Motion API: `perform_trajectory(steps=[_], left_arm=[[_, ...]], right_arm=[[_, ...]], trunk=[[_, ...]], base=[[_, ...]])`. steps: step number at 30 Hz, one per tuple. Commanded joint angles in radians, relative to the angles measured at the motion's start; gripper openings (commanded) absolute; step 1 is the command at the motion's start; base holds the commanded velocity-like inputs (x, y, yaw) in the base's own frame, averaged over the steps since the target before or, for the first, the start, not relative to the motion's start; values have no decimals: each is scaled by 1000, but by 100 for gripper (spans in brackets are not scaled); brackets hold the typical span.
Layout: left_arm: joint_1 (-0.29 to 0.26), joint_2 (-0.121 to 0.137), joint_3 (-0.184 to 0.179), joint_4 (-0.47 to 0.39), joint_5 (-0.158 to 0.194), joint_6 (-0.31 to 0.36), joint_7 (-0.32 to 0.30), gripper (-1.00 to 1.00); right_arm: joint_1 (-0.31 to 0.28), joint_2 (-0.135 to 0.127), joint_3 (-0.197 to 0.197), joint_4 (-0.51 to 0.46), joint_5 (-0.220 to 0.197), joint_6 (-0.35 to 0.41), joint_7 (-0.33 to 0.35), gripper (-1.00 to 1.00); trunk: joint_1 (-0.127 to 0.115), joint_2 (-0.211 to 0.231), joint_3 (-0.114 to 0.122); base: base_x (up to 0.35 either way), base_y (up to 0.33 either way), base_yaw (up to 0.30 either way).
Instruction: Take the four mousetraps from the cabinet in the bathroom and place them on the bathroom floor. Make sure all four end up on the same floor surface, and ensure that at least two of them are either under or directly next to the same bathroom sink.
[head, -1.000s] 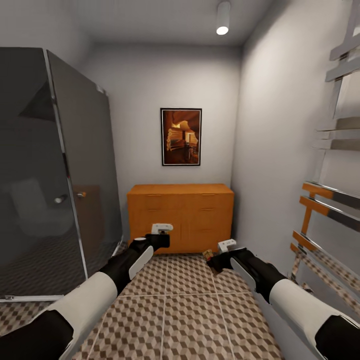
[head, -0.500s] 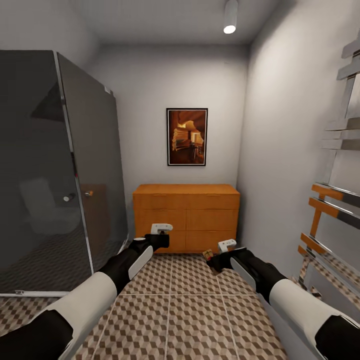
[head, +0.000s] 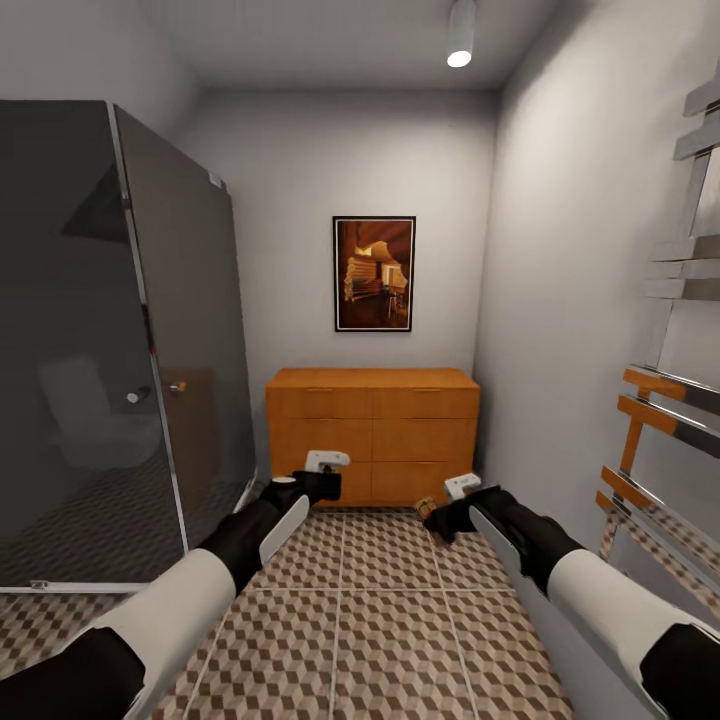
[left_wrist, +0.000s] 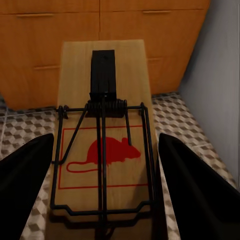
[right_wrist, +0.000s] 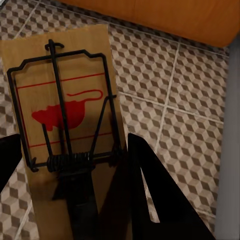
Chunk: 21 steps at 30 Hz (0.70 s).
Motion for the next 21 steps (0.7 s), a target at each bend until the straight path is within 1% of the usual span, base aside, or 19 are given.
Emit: perform_trajectory(steps=[1,6,8,14,17,21], left_arm=[[5,1,-5,-7,10,8,10,-100],[20,1,-6,-35,12,36,11,-100],[21,1,-5,-47,14,47,11,-100],[21,1,-4,-80,16,80,10,-100],[21,0,-3,-97,16,82,11,-100],[21,0,-3,-97,16,82,12,-100]], right_arm=[[5,-1,4,-6,-1,9,1,-100],[23,-2,4,-29,0,37,1,-100],[24,-2,3,-34,-1,48,2,-100],[24,-2,3,-35,0,82,2,-100],[24,-2,3,-35,0,95,2,-100],[24,-1,3,-35,1,94,2,-100]], trunk=[[0,-1,-1],[0,-1,-1],[0,-1,-1],[0,-1,-1],[0,-1,-1],[0,-1,-1]], base=[[0,0,0],[-1,0,0],[-183,0,0],[-295,0,0],[-334,0,0],[-342,0,0]])
